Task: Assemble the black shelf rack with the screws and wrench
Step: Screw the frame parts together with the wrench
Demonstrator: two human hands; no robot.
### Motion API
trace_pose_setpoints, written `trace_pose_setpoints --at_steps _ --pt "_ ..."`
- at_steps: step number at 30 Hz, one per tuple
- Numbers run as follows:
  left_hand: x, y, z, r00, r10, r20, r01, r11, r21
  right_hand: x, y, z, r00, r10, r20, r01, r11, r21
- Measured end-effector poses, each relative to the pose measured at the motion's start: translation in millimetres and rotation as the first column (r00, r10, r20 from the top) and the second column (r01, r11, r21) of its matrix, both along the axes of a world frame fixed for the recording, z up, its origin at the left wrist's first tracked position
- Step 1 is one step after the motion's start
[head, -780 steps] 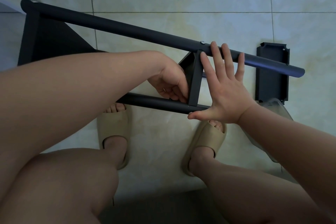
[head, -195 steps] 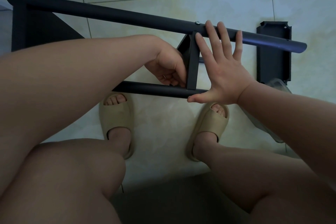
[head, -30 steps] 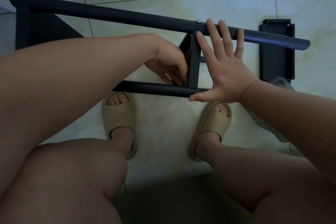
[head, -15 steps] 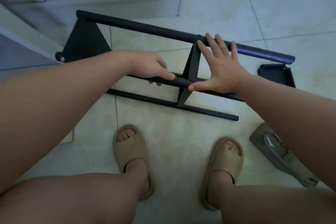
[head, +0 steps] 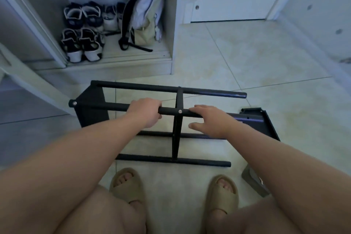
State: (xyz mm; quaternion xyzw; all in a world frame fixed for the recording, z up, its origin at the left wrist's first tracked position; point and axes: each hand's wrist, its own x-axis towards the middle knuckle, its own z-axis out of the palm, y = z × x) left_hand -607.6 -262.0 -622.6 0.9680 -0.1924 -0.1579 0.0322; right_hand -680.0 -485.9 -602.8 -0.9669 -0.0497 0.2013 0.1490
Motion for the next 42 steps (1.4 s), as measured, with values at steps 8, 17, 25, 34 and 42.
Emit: trace_pose_setpoints --at_steps 8,17,25,34,42 --pt "-20.6 -3.1 1.9 1.000 0.000 0.003 0.000 0.998 -0.064 -27.5 -10.6 -1.6 0.997 -0.024 -0.067 0.018 0.997 -0.078" --pt "11.5 -3.4 -34.6 0.994 0.061 0.086 -0.053 0.994 -0.093 17.3 -13.0 -46.8 1.000 0.018 0.022 -0.017 0.998 -0.066" --pt "90.2 -21.0 -106.6 0.975 0.158 0.154 -0.163 0.987 0.015 100.4 -16.8 -140.9 0.988 0.014 0.154 -0.002 0.997 -0.076" --pt "155.3 -15.4 -180.1 0.974 0.195 0.115 -0.195 0.981 -0.016 179.8 -12.7 -213.2 0.994 0.015 0.113 -0.011 0.999 -0.036" --pt "131.3 -14.6 -159.0 0.988 0.130 0.083 -0.124 0.990 -0.066 148.1 -11.7 -179.1 0.995 0.047 0.084 -0.046 0.999 -0.011"
